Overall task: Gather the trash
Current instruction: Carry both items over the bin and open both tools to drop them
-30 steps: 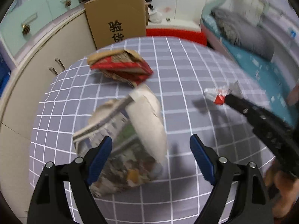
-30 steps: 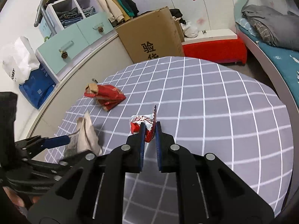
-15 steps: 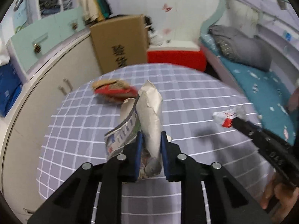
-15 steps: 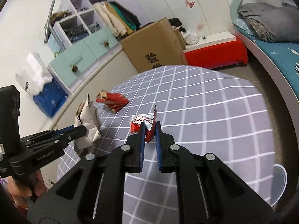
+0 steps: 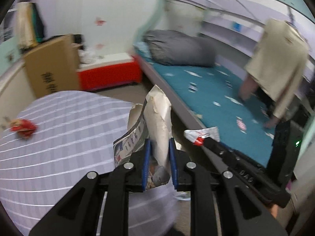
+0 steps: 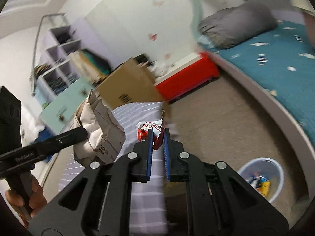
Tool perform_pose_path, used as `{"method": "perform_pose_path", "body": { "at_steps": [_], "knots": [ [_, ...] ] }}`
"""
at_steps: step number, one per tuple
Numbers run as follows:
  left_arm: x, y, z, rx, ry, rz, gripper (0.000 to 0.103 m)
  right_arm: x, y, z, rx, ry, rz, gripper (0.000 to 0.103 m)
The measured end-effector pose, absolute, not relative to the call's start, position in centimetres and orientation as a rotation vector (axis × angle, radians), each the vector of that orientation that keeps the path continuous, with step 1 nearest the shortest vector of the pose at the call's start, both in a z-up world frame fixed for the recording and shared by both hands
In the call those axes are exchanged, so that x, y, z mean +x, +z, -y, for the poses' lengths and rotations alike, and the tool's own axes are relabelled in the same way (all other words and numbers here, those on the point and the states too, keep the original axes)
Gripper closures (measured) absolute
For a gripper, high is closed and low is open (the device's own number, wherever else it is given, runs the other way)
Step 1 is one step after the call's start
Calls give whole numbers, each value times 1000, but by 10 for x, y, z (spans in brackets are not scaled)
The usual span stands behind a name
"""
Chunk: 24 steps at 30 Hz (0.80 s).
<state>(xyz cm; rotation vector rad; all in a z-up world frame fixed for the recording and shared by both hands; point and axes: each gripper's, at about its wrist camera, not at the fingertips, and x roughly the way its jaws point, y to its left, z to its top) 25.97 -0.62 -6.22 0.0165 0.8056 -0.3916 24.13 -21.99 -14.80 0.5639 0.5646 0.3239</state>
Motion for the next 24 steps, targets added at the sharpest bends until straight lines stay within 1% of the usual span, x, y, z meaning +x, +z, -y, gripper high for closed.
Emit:
{"method": "perform_pose_path", "body": {
  "at_steps": [6, 10, 12, 16, 19, 20, 24],
  "knots": [
    [258, -106, 99, 32, -571, -895, 85, 208, -194, 288, 608, 162, -597, 92],
    [265, -155, 142, 43, -620, -970, 85, 197, -248, 325, 652, 61, -680, 92],
    [274, -191, 161, 69, -608, -1011, 85, 193, -273, 336, 659, 18, -721, 92],
    [294, -256, 180, 37, -608, -1149, 85, 195, -334, 351, 718, -45, -814, 92],
    [306, -300, 190, 17, -600, -1229, 85, 202, -368, 357, 758, -72, -858, 92],
    [310, -313, 193, 20, -594, -1248, 85, 204, -377, 358, 772, -79, -865, 90],
    [319, -344, 197, 24, -590, -1301, 85, 220, -410, 364, 813, -95, -927, 86]
  ]
}}
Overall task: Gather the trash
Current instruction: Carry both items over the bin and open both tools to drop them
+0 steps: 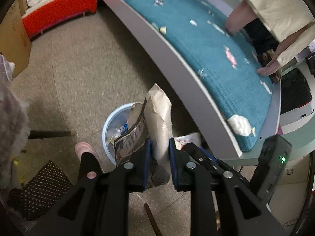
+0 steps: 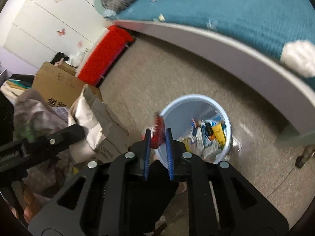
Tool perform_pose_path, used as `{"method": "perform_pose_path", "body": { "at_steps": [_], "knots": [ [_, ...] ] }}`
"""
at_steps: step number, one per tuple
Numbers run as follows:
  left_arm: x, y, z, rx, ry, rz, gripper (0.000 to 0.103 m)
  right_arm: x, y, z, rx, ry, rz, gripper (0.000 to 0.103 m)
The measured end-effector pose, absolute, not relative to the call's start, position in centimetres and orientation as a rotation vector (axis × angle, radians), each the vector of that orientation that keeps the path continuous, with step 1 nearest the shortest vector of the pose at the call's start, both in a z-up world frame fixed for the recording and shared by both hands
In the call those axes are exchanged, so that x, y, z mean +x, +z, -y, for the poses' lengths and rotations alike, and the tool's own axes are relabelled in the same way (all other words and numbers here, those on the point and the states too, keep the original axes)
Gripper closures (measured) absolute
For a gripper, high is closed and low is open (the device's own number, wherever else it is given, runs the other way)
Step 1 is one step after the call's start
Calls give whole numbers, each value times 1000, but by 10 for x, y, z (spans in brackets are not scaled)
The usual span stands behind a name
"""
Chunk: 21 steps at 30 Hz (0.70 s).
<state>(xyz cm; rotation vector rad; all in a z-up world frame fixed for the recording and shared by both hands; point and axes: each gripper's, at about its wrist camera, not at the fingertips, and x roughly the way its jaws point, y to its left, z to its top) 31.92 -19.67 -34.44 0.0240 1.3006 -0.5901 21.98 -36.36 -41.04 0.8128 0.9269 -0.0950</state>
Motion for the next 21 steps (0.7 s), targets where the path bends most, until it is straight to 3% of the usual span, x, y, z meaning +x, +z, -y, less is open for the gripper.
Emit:
{"method": "perform_pose_path", "body": {
  "at_steps": [1, 3, 5, 21],
  "knots": [
    [321, -353, 199, 26, -586, -1312, 85, 222, -418, 364, 812, -104, -944, 85],
    [326, -362, 199, 27, -583, -1332, 85, 222, -428, 367, 829, -109, -962, 64],
    [329, -373, 197, 30, -578, -1357, 85, 220, -434, 369, 829, -126, -967, 56],
    [328, -412, 213, 36, -599, -1444, 84, 212, -439, 372, 832, -134, -967, 50]
  ]
}}
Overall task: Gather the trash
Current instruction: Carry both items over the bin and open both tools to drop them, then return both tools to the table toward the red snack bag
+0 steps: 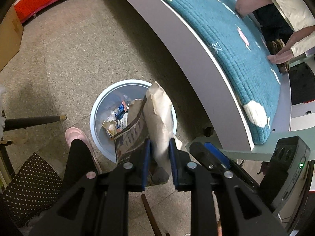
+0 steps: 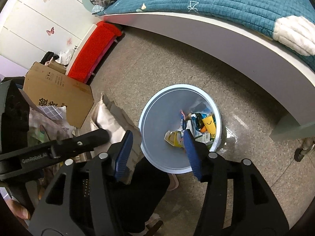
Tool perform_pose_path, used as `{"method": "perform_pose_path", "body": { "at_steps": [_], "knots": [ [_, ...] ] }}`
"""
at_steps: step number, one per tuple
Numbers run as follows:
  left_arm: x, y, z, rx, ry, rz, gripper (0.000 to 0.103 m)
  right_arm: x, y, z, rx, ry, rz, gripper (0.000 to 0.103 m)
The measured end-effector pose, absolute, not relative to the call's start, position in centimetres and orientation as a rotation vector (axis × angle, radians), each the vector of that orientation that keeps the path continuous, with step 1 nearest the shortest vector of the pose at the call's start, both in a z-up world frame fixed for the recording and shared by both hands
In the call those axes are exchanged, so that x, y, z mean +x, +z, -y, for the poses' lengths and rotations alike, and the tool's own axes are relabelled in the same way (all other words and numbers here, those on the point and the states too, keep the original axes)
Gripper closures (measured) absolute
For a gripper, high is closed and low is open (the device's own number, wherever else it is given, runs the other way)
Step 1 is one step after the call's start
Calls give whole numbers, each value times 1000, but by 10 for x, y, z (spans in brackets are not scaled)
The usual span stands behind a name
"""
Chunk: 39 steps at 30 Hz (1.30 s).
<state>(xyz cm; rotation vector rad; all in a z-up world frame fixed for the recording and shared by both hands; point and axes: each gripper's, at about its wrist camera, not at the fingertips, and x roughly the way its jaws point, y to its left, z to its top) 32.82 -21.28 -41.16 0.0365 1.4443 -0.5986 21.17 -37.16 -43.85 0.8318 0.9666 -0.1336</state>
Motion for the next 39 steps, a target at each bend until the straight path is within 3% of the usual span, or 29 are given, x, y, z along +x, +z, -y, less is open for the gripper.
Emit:
{"method": "perform_pose_path", "body": {
  "at_steps": [10, 11, 14, 15, 21, 29, 39],
  "knots": [
    [332, -399, 223, 28, -615, -1430, 81, 203, -421, 372, 798, -195, -916, 44],
    [332, -399, 222, 40, -601, -1434, 74, 202, -420, 372, 797, -198, -915, 43],
    [331, -398, 220, 47, -595, -1446, 38, 199, -418, 371, 798, -201, -916, 43],
    [330, -397, 217, 49, -582, -1442, 35, 199, -417, 371, 797, -202, -917, 43],
    [323, -388, 205, 35, -552, -1442, 35, 193, -405, 366, 790, -192, -911, 42],
    [303, -335, 186, 72, -520, -1312, 33, 182, -365, 352, 757, -160, -853, 41],
    [258, -189, 126, 86, -480, -948, 30, 160, -262, 320, 695, -46, -681, 38]
  ]
}}
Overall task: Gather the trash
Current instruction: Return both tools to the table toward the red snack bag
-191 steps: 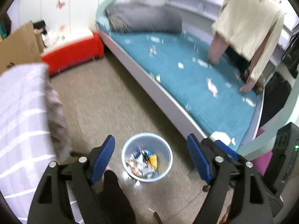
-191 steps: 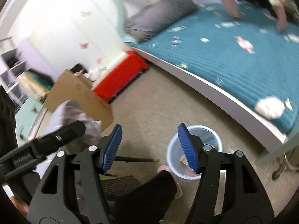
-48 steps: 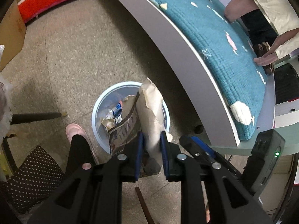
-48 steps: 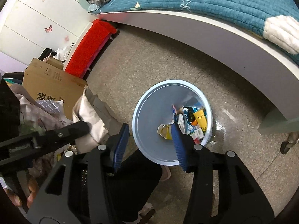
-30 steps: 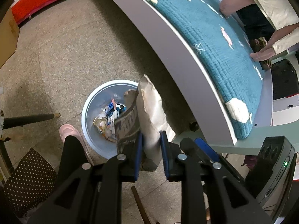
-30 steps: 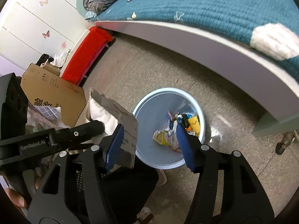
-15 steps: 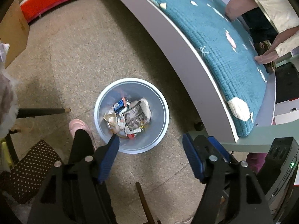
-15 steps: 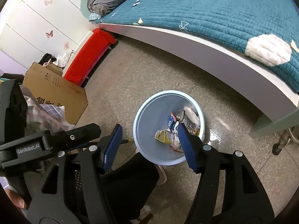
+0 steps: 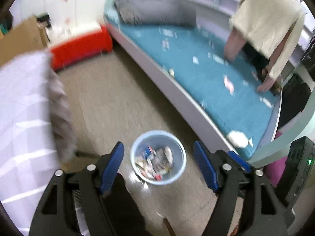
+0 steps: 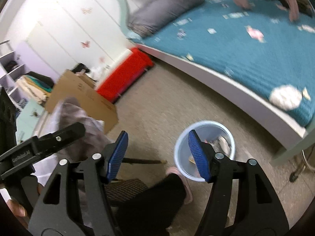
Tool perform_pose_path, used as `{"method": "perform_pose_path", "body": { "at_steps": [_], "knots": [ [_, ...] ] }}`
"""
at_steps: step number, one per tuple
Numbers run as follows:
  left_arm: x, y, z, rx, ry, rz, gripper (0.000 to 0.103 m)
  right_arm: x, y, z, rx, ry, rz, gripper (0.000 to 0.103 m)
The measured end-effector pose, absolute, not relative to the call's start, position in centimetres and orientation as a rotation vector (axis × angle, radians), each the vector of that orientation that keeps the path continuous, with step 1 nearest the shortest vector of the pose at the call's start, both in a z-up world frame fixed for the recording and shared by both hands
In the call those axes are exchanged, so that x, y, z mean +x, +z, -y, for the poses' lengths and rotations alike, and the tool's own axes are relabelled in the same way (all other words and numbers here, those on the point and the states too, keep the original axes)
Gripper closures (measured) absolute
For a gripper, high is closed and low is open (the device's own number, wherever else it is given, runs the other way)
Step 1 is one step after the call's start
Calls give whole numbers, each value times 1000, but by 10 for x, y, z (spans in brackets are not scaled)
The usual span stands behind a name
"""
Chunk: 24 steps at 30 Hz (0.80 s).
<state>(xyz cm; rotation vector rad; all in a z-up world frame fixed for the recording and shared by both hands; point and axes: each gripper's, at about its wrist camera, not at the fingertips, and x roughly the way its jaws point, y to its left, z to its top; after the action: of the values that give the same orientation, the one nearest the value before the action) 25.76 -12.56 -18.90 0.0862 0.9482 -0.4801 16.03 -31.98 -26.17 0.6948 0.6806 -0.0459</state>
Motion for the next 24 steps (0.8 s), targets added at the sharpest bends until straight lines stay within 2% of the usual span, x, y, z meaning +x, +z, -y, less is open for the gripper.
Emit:
{"method": "perform_pose_path", "body": {
  "at_steps": [3, 13, 18, 22, 24],
  "knots": [
    [247, -147, 89, 49, -475, -854, 23, 161, -216, 291, 639, 25, -621, 34],
    [255, -71, -91, -101, -252, -752, 20, 221, -121, 130, 400, 260, -613, 23],
    [266, -56, -198, -207, -67, -731, 18, 270, -115, 50, 429, 407, -705, 20],
    [283, -61, -274, -278, 41, -746, 18, 309, -120, -9, 511, 461, -791, 19],
    [294, -69, -305, -313, 73, -762, 18, 324, -122, -31, 553, 446, -831, 15]
  ]
}}
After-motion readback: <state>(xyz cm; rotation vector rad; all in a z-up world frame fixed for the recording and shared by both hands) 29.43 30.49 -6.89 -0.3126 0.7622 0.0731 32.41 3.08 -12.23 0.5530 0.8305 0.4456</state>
